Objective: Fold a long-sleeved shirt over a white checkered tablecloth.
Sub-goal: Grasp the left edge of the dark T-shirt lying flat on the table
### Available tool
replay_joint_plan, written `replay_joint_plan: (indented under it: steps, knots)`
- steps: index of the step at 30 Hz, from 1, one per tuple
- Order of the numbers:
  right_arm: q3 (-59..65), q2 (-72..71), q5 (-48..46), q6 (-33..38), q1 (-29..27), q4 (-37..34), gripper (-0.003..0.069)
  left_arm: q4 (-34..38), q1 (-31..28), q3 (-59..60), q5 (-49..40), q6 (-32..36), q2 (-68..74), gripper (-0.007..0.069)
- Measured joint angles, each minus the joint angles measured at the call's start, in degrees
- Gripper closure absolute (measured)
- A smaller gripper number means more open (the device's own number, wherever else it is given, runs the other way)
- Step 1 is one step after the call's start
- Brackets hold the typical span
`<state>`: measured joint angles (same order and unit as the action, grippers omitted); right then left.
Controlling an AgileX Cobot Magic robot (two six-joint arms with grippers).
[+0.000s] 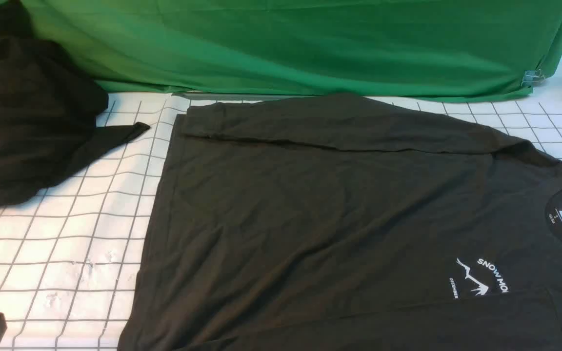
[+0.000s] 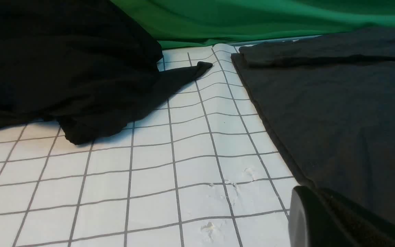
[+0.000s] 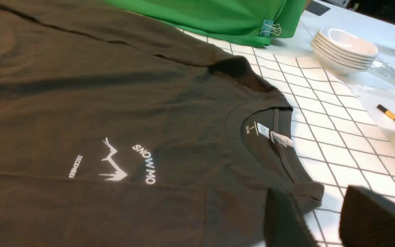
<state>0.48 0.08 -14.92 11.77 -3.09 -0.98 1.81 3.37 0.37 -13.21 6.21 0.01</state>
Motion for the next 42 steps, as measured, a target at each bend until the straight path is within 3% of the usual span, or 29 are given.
replay_joint_plan:
  steps: [11,15,17,20,32,35,39,42]
  knots:
    - [0.0,0.0,0.0,0.0,0.0,0.0,0.0417,-1.8,0.0,0.0,0.1,0.0,0.0,0.0622]
    - [0.0,0.0,0.0,0.0,0.0,0.0,0.0417,-2.4,0.0,0.0,4.6,-0.2,0.0,0.0622]
    - [0.0,0.0,0.0,0.0,0.0,0.0,0.0417,6.5,0.0,0.0,13.2,-4.6,0.0,0.0622]
    - [0.0,0.0,0.0,0.0,0.0,0.0,0.0417,14.1,0.0,0.0,22.9,-8.3,0.0,0.0622]
    - [0.0,0.0,0.0,0.0,0.0,0.0,0.0417,17.1,0.0,0.0,50.1,-10.5,0.0,0.0622]
    - [0.0,0.0,0.0,0.0,0.0,0.0,0.0417,17.3,0.0,0.0,49.1,-10.7,0.0,0.0622]
    - [0.0,0.0,2.1,-1.0,0.0,-1.1,0.0417,17.8,0.0,-1.2,46.9,-16.4,0.0,0.0622]
    - [0.0,0.0,11.1,-9.9,0.0,-8.5,0.0417,16.9,0.0,-7.9,42.4,-22.2,0.5,0.0622]
